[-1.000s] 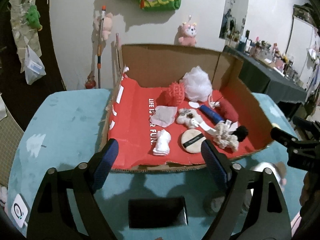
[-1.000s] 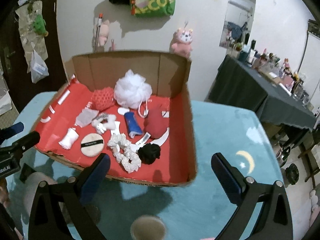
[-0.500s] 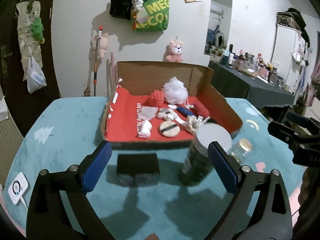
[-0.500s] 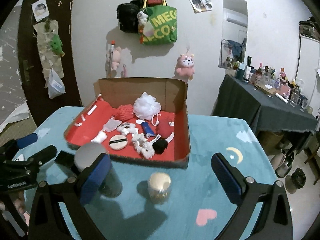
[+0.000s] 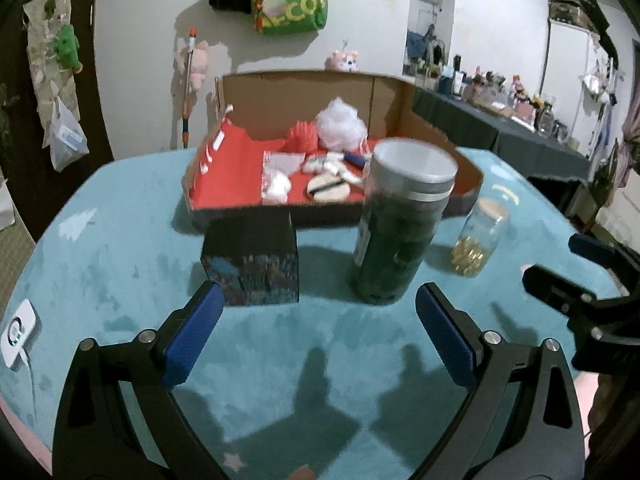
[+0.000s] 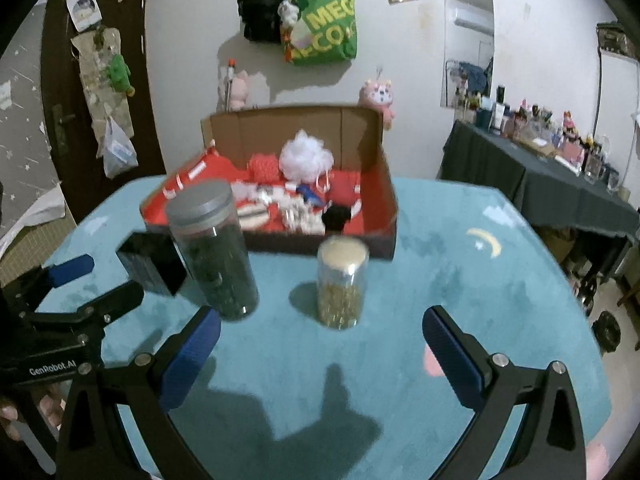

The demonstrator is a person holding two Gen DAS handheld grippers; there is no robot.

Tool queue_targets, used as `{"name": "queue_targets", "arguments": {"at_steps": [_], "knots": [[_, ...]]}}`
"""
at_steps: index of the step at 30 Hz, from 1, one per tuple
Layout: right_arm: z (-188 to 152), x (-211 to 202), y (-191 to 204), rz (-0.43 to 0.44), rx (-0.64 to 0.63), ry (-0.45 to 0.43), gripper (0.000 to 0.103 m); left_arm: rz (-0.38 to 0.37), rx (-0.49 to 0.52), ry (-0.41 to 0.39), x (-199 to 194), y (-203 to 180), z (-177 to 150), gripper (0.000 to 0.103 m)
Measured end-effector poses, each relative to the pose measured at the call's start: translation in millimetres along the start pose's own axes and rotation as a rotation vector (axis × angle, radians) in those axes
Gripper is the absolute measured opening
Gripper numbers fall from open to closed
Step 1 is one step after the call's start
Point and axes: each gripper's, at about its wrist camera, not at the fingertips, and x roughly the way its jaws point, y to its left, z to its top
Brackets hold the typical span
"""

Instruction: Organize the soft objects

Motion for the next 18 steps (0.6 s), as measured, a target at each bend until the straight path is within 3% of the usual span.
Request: {"name": "queue_targets", "arguments": {"at_steps": [10,18], "knots": [[-41,69,-9,-0.015,0.032,0.174,0.103,0.028,-0.004,0.139,54,-1,-31,0.098],[-43,83,-16,-0.042,0.041,0.212,0.103,0.052,-0.012,0.216,76,-4,-40,0.099]]}}
